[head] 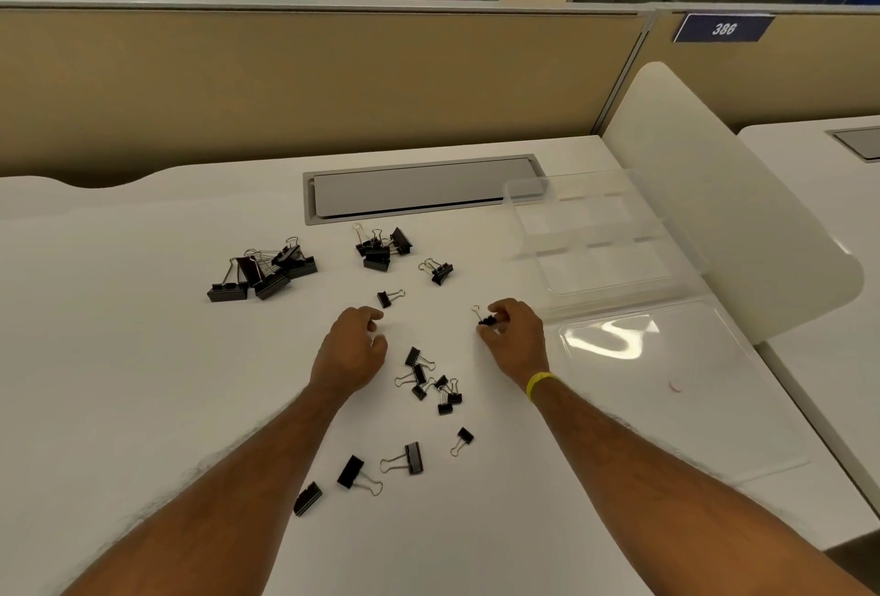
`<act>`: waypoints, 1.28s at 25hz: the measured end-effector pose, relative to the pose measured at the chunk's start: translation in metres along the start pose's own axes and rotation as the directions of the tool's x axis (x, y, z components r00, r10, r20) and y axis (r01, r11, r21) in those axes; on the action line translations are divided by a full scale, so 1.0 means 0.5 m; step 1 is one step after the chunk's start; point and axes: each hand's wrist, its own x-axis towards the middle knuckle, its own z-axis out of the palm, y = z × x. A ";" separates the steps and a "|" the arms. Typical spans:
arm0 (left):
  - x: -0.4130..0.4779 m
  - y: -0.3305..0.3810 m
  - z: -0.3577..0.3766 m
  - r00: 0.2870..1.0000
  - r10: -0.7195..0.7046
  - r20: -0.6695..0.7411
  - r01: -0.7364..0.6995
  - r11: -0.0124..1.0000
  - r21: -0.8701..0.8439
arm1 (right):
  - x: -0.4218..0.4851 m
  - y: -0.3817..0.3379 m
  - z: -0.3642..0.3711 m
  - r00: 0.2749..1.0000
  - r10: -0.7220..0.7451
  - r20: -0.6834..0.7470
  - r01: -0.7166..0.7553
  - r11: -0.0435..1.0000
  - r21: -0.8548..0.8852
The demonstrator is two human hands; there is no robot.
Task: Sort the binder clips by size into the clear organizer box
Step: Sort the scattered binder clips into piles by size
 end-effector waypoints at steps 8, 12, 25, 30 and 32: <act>0.091 0.021 0.009 0.993 0.120 0.016 -0.120 0.960 0.252 | 0.003 -0.117 0.098 0.991 -0.081 0.104 0.069 0.991 0.118; 0.108 0.009 0.024 0.993 0.115 -0.034 -0.105 0.971 0.215 | 0.009 -0.132 0.130 0.988 -0.073 0.134 0.058 0.992 0.110; -0.017 -0.090 -0.060 0.965 -0.069 -0.252 0.079 0.996 0.031 | -0.047 -0.203 0.212 0.954 -0.164 0.249 0.147 0.985 0.086; -0.104 -0.155 -0.110 0.950 -0.132 -0.285 0.128 0.991 -0.033 | -0.110 -0.234 0.254 0.906 -0.242 0.347 0.206 0.969 0.139; -0.128 -0.174 -0.123 0.941 -0.142 -0.307 0.135 0.990 -0.044 | -0.131 -0.247 0.273 0.901 -0.243 0.359 0.202 0.968 0.148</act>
